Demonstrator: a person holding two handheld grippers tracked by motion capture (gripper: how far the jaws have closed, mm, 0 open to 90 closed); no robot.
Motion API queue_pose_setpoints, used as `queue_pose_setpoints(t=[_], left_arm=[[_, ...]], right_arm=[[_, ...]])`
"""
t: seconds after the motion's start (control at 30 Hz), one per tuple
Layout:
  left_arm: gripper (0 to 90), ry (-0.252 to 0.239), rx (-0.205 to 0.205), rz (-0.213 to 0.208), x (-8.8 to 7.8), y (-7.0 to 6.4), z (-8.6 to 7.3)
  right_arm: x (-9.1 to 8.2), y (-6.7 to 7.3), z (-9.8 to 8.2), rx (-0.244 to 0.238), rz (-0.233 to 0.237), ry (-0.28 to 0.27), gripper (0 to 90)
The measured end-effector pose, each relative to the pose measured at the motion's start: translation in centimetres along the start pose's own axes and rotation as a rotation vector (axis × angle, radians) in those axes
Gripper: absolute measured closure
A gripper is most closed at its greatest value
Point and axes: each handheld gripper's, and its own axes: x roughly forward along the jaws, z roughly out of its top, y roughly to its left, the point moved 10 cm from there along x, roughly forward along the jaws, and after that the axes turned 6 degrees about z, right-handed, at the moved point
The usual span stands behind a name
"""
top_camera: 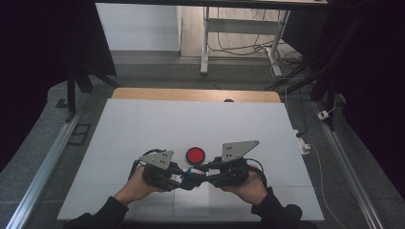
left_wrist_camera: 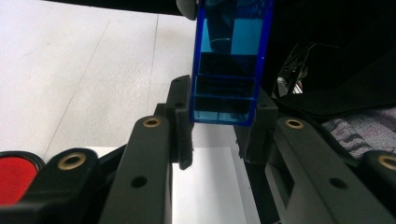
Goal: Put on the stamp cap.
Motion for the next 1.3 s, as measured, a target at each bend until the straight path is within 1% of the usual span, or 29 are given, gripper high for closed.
queue_pose_setpoints(t=[0.17,0.2,0.27,0.43,0.47,0.5,0.53,0.57,0.6,0.7,0.77,0.9,1.0,1.3], left_arm=[[69.0,0.009,0.018,0.008,-0.2,0.0,0.1],[68.9,0.007,0.018,0.008,-0.2,0.0,0.1],[68.8,0.009,0.009,0.009,-0.1,0.0,0.0],[67.3,0.032,-0.026,0.012,0.3,0.2,-0.4],[66.5,0.030,-0.033,0.017,0.4,0.3,-0.3],[63.9,0.026,-0.041,0.023,0.4,0.3,-0.2],[61.4,0.022,-0.042,0.027,0.4,0.3,-0.1],[60.2,0.018,-0.043,0.030,0.4,0.3,-0.1],[58.7,0.021,-0.046,0.036,0.3,0.4,0.0],[54.6,0.033,-0.062,0.057,0.3,0.6,-0.2],[51.0,0.052,-0.072,0.070,0.3,0.7,-0.4],[44.6,0.071,-0.088,0.098,0.4,0.9,-0.6],[41.3,0.082,-0.091,0.124,0.3,0.9,-0.7],[31.9,0.112,-0.129,0.207,-0.6,1.1,-1.2]], right_arm=[[-0.1,0.0,0.1,0.011,0.009,-0.018,70.1],[-0.1,0.0,0.1,0.008,0.012,-0.014,70.0],[-0.1,0.0,0.0,0.008,0.010,-0.006,70.1],[0.0,-0.2,-0.3,-0.002,-0.017,0.029,70.1],[0.0,-0.3,-0.4,-0.002,-0.019,0.040,70.1],[0.0,-0.4,-0.5,0.000,-0.026,0.048,70.1],[0.1,-0.5,-0.6,0.000,-0.041,0.059,70.1],[0.1,-0.6,-0.7,0.003,-0.041,0.058,70.1],[0.1,-0.6,-0.7,0.007,-0.037,0.056,70.1],[0.0,-0.7,-0.7,0.006,-0.049,0.052,70.1],[-0.1,-0.8,-0.5,0.007,-0.054,0.040,70.1],[-0.3,-0.8,-0.5,0.002,-0.062,0.042,70.1],[-0.4,-0.9,-0.5,-0.003,-0.070,0.043,70.0],[-0.7,-1.0,-0.5,-0.011,-0.089,0.049,70.0]])
